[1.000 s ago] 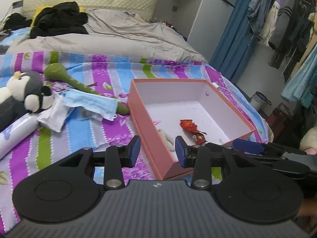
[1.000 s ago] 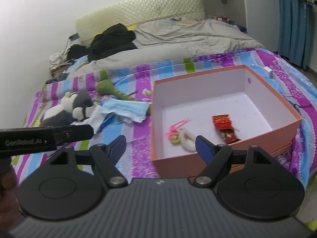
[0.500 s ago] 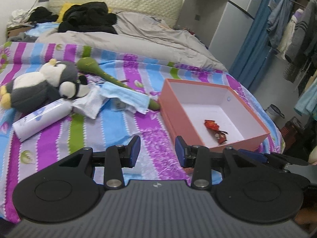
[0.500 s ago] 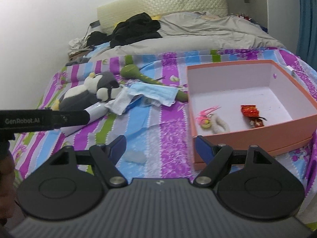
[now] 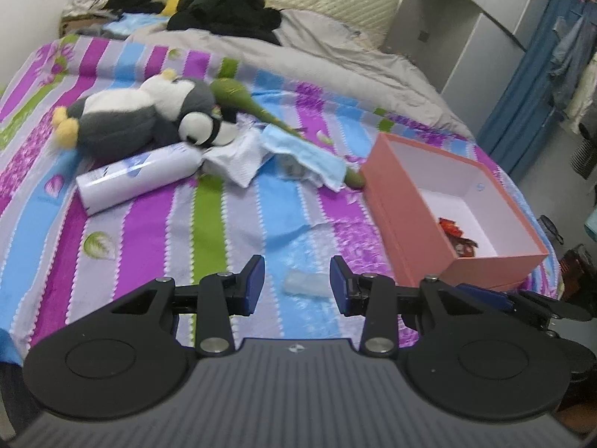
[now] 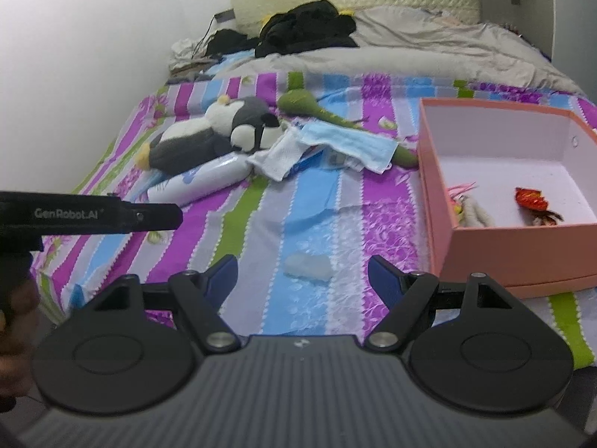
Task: Organize soft objects
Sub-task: 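Withdraw both open tools from the box toward the clutter, then grasp the white wet wipe with the left tool while the right tool grasps the clear plastic piece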
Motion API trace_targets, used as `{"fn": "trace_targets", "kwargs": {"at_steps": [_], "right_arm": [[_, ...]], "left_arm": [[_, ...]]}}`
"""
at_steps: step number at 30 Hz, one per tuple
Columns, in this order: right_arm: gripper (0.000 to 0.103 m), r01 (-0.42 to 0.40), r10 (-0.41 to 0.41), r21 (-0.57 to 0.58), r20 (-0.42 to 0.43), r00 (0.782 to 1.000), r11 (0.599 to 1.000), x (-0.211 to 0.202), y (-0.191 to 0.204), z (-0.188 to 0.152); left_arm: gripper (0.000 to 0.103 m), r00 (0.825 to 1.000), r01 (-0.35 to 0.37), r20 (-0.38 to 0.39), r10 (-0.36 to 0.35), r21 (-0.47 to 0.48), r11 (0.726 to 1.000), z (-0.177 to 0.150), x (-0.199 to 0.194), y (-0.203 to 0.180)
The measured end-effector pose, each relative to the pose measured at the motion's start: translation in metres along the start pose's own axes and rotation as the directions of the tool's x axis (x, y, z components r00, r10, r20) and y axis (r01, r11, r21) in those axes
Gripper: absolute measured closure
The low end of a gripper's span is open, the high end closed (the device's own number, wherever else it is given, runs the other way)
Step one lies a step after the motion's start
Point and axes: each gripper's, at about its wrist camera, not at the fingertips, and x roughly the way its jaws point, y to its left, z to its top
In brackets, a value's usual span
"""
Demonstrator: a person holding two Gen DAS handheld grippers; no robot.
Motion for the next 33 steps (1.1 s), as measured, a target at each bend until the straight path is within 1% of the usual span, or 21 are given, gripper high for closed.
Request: {"fn": "trace_targets", "kwargs": {"at_steps": [6,15,18,22,23,25,26,29,33], "right_arm": [[0.024,0.0,-0.001,-0.008,-0.038,0.999,1.0,0.024,-0.001,0.002],[0.024,-0.009,0.008,-0.009,-0.09,0.996,1.0,0.062,0.0,0.011],[0.024,-0.013,0.01,-0.021,-0.117,0.993,1.0,0.078,0.003,0.015],[0.024,-0.047,0.046,-0.002,-0.141,0.989,0.999,0.1,0.0,0.021],[0.024,-0.064,0.066,0.016,-0.151,0.986,0.998,0.106,-0.002,0.023],[0.024,-0.086,0.093,0.046,-0.161,0.983,0.995,0.119,-0.005,0.027],[0.024,-0.082,0.088,0.048,-0.168,0.982,0.996,0.126,-0.006,0.029],[0.024,-0.084,0.091,0.044,-0.178,0.98,0.995,0.144,-0.006,0.035],[0.025,-0.064,0.068,0.022,-0.215,0.974,0.998,0.166,-0.008,0.036]], "left_arm": [[0.059,0.999,-0.023,-0.029,0.022,-0.031,0.999,0.005,0.024,0.019],[0.059,0.997,-0.044,-0.065,0.041,-0.043,0.998,0.021,0.062,0.042],[0.059,0.996,-0.051,-0.074,0.046,-0.066,0.996,0.027,0.075,0.052],[0.059,0.995,-0.055,-0.091,0.047,-0.095,0.994,0.037,0.095,0.067],[0.058,0.995,-0.057,-0.093,0.047,-0.102,0.993,0.04,0.101,0.07],[0.053,0.994,-0.06,-0.094,0.049,-0.12,0.991,0.046,0.113,0.077],[0.05,0.995,-0.062,-0.091,0.051,-0.129,0.99,0.049,0.119,0.081],[0.05,0.995,-0.058,-0.086,0.045,-0.159,0.985,0.057,0.138,0.089],[0.049,0.996,-0.033,-0.091,0.014,-0.209,0.977,0.069,0.167,0.099]]}}
